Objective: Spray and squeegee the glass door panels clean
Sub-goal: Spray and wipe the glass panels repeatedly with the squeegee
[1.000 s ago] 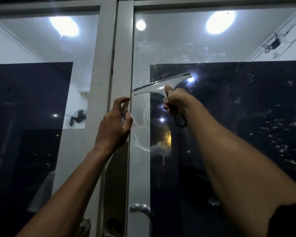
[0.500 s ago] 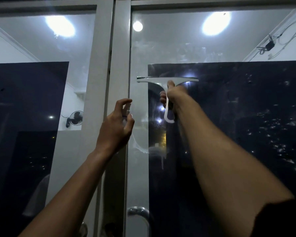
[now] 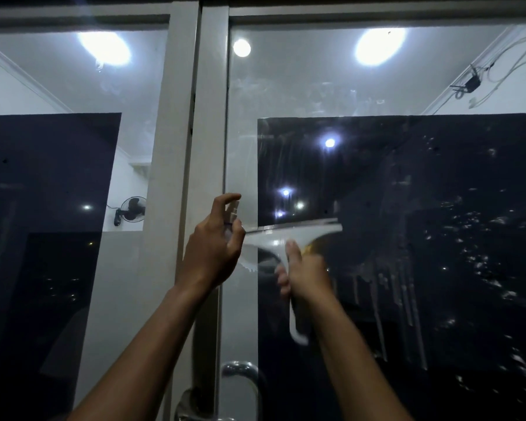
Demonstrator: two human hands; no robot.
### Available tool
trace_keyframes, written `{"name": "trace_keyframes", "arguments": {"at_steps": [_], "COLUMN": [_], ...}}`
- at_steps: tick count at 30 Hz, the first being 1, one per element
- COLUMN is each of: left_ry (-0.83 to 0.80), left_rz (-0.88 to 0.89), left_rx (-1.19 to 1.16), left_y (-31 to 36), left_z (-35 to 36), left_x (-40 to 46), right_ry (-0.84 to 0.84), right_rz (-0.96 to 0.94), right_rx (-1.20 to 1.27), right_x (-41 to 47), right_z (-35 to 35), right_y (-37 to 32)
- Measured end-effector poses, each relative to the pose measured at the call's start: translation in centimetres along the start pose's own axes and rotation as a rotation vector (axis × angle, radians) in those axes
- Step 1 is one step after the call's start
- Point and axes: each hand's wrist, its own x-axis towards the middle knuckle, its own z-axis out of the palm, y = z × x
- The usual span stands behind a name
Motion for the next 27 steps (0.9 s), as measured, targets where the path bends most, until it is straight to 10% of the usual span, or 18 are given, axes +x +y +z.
{"name": "trace_keyframes", "arguments": {"at_steps": [27], "left_ry": [-0.042], "left_rz": [-0.122], "left_rx": [-0.004], "left_y": [1.9], "left_z": [1.8], "left_x": [-4.5], "right_ry": [-0.262], "right_rz": [-0.220], "right_rx": [-1.288], "right_x": [5.2], "right_z": [-11.5], "right_y": [-1.5]}}
